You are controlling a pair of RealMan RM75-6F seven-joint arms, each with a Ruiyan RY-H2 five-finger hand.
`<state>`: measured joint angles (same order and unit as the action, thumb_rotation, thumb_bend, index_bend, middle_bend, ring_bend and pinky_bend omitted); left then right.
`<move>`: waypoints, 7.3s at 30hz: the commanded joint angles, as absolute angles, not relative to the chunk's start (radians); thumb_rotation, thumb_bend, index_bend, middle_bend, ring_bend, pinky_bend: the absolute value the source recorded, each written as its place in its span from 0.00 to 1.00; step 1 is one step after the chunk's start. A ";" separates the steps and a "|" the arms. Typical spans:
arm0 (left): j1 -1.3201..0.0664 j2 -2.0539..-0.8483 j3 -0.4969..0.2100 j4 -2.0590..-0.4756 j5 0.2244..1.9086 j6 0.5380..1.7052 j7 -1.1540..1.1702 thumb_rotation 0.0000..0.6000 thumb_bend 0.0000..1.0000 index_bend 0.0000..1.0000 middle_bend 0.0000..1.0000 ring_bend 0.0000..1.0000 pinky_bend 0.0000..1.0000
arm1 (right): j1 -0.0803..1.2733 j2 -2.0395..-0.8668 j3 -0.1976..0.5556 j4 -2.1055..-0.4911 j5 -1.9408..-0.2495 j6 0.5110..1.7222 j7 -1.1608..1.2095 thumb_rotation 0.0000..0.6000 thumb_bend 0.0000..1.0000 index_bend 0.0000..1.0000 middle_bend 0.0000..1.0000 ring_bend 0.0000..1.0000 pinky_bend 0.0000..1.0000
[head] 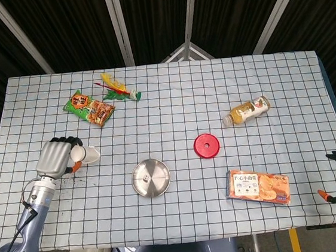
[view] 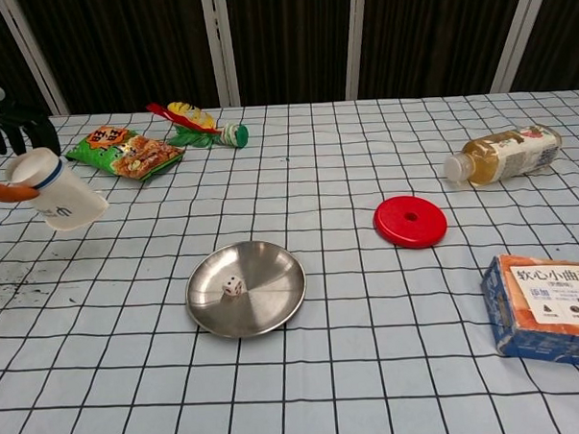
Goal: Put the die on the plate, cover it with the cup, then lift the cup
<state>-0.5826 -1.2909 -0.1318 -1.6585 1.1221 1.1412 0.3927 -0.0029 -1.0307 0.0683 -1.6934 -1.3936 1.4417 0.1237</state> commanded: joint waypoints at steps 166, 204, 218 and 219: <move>-0.930 -1.650 -0.016 -1.618 1.051 1.123 0.723 1.00 0.51 0.51 0.46 0.34 0.30 | -0.016 -0.988 0.068 -1.709 -1.367 1.416 0.209 1.00 0.10 0.24 0.19 0.15 0.00; -0.854 -1.433 -0.147 -1.846 1.005 1.070 0.446 1.00 0.51 0.51 0.47 0.34 0.31 | -0.015 -0.987 0.067 -1.714 -1.363 1.409 0.203 1.00 0.10 0.24 0.19 0.15 0.00; -0.807 -1.179 -0.145 -1.814 0.719 1.105 0.626 1.00 0.51 0.52 0.46 0.32 0.29 | -0.015 -0.986 0.064 -1.723 -1.365 1.412 0.186 1.00 0.10 0.24 0.19 0.15 0.00; -0.799 -1.183 -0.147 -1.789 0.701 1.083 0.595 1.00 0.51 0.51 0.46 0.32 0.29 | -0.014 -0.987 0.064 -1.722 -1.362 1.408 0.184 1.00 0.10 0.24 0.19 0.15 0.00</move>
